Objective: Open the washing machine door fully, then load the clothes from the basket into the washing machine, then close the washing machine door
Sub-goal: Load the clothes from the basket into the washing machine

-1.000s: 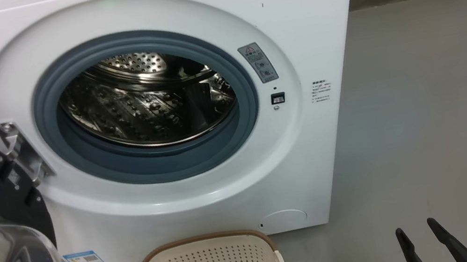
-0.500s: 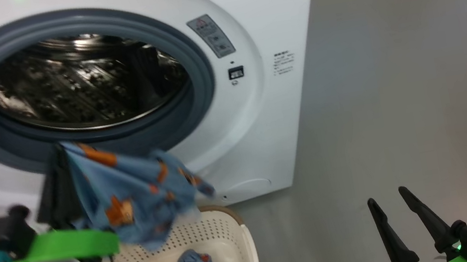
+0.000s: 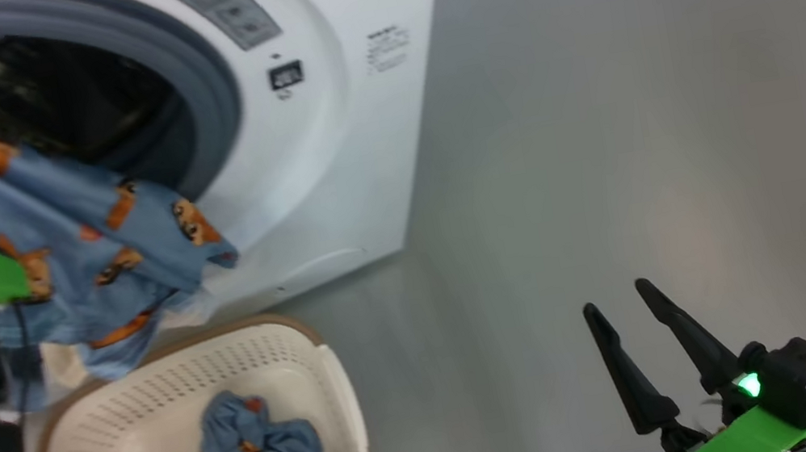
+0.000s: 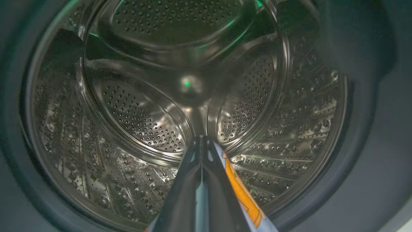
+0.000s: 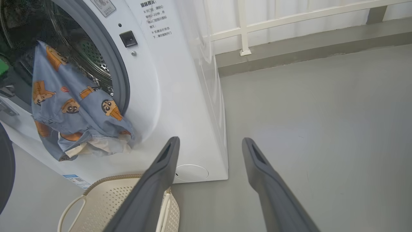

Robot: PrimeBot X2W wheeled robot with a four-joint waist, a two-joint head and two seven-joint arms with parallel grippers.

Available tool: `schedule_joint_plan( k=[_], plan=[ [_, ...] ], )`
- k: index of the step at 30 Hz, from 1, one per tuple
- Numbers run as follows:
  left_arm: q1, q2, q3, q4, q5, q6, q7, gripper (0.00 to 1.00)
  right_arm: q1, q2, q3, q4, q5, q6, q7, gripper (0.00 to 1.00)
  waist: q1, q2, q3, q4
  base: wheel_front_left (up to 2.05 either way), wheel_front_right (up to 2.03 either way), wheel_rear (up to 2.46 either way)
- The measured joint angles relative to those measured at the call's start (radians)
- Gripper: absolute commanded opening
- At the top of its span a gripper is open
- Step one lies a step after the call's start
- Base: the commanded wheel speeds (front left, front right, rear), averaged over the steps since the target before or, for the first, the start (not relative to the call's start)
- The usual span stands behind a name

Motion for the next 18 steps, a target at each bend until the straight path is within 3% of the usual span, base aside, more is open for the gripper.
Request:
schedule_joint_plan(
  k=[9,18],
  plan=[
    [-0.144,0.074,0.034,0.197,0.022,-0.004,0.0,0.0,-0.044,0.001,0.053,-0.015,0.022,0.0,0.0,1.0,0.0,0.0,0.133,-0.083,0.0,0.0,0.0],
    [-0.301,0.13,0.027,0.292,0.053,-0.007,0.0,0.0,-0.074,0.001,0.095,-0.02,0.022,0.0,0.0,1.0,0.0,0.0,0.241,-0.132,0.0,0.0,0.0]
  ],
)
